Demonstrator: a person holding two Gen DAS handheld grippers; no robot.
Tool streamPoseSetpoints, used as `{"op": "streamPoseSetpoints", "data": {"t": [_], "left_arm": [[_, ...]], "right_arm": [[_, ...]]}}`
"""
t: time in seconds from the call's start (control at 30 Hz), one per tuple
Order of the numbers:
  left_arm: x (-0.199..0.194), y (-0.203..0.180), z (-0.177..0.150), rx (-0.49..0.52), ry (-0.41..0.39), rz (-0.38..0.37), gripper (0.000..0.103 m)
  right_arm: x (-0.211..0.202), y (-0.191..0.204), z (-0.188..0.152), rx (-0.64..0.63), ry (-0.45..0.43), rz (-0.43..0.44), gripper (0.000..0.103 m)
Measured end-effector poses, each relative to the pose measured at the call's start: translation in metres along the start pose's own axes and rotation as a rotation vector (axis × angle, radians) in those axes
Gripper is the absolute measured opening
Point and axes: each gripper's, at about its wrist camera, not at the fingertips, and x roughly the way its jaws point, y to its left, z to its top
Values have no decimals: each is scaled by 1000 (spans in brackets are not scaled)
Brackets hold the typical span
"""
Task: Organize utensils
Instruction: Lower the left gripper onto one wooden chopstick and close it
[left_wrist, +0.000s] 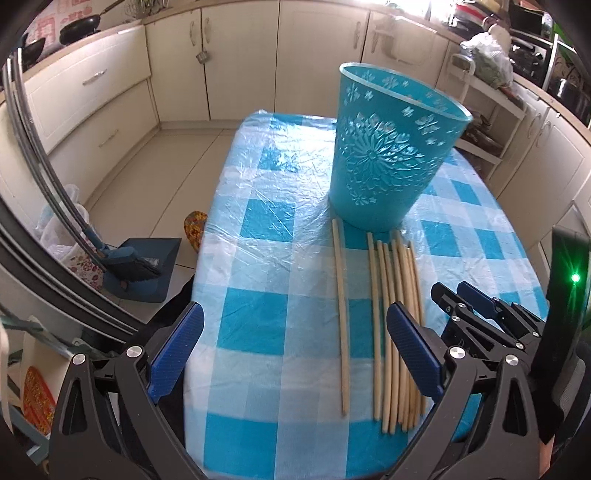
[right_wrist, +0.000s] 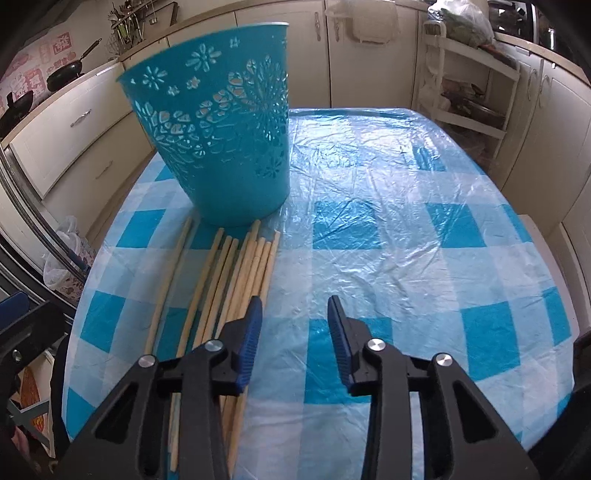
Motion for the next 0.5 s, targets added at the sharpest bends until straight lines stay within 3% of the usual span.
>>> {"op": "streamPoseSetpoints", "data": {"t": [0.33, 0.5], "left_arm": [[59, -4, 22, -10, 63, 50, 95], [82, -10, 29, 9, 87, 83, 87]], "right_arm": [[16, -2, 6, -50, 0, 24, 29], [20, -5, 10, -88, 12, 33, 11]]}}
